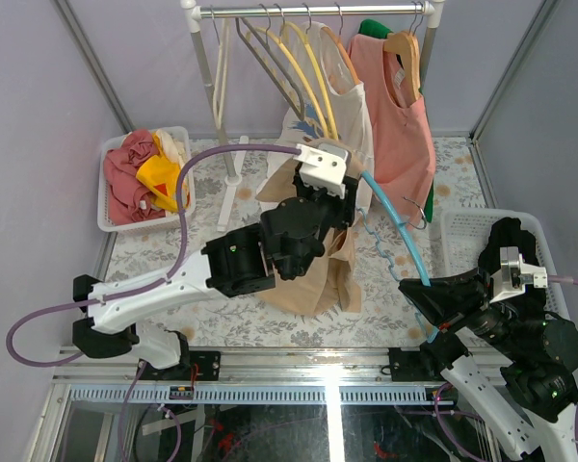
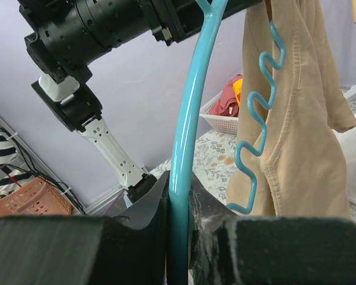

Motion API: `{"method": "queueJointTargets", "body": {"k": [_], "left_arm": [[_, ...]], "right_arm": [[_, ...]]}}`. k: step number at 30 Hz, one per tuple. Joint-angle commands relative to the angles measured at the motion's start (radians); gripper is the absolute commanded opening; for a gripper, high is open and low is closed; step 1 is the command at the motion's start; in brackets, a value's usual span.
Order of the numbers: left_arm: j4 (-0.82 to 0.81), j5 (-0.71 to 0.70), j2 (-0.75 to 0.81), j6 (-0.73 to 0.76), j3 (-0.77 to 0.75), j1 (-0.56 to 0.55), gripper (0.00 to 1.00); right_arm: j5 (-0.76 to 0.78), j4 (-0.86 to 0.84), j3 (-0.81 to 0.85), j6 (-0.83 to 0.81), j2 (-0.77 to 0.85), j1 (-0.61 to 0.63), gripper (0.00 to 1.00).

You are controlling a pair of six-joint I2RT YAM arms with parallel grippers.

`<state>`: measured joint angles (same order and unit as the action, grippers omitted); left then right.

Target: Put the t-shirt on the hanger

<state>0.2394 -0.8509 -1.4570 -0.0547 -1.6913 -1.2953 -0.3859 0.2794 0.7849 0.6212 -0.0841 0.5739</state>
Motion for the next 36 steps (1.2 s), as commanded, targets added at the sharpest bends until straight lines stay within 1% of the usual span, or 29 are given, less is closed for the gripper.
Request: {"method": "queueJointTargets", "body": {"k": [1,4,5,8,10,11,14,18,19,20,22,25,27,30,34,36], "left_arm": [[-0.021,-0.002,-0.037,0.005,-0.032,-0.003,0.47],[-0.025,-0.019,-0.045,0.006,-0.032,-0.003,0.46],[-0.027,-0.031,-0.045,0.008,-0.031,-0.002,0.43],[-0.041,-0.058,-0.035,0.02,-0.021,-0.002,0.28],[-0.045,-0.06,-0.026,0.025,-0.021,-0.002,0.24],[-0.043,-0.059,-0.024,0.026,-0.023,-0.001,0.25],[-0.021,-0.037,-0.02,0.02,-0.038,-0.003,0.29],[-0.008,-0.02,-0.019,0.017,-0.041,-0.004,0.42],[-0.008,-0.019,-0.02,0.016,-0.043,-0.004,0.44],[-0.007,-0.018,-0.021,0.018,-0.044,-0.003,0.45],[-0.008,-0.022,-0.018,0.02,-0.04,-0.004,0.44],[-0.007,-0.03,-0.011,0.024,-0.037,-0.003,0.39],[-0.007,-0.036,-0.005,0.026,-0.031,-0.004,0.32],[-0.011,-0.043,0.003,0.03,-0.023,-0.003,0.29],[-0.014,-0.045,0.01,0.032,-0.02,-0.004,0.29],[-0.012,-0.042,0.013,0.032,-0.02,-0.005,0.33]], "right_arm": [[-0.004,-0.16,0.02,-0.018,0.012,0.002,0.0],[-0.005,-0.158,0.021,-0.018,0.015,0.001,0.0],[-0.005,-0.157,0.021,-0.018,0.015,0.002,0.0],[-0.002,-0.147,0.025,-0.023,0.02,0.001,0.0],[-0.001,-0.14,0.026,-0.025,0.023,0.001,0.0],[-0.001,-0.138,0.025,-0.026,0.024,0.001,0.0],[0.0,-0.135,0.027,-0.029,0.024,0.001,0.0],[0.0,-0.133,0.035,-0.034,0.019,0.001,0.0],[-0.002,-0.132,0.036,-0.034,0.016,0.001,0.0],[-0.002,-0.134,0.037,-0.036,0.014,0.001,0.0],[-0.004,-0.138,0.036,-0.035,0.011,0.001,0.0],[-0.005,-0.141,0.033,-0.035,0.01,0.001,0.0],[-0.005,-0.143,0.03,-0.033,0.013,0.001,0.0],[-0.006,-0.147,0.025,-0.031,0.014,0.001,0.0],[-0.008,-0.155,0.019,-0.028,0.014,0.001,0.0],[-0.008,-0.156,0.02,-0.027,0.013,0.002,0.0]]}}
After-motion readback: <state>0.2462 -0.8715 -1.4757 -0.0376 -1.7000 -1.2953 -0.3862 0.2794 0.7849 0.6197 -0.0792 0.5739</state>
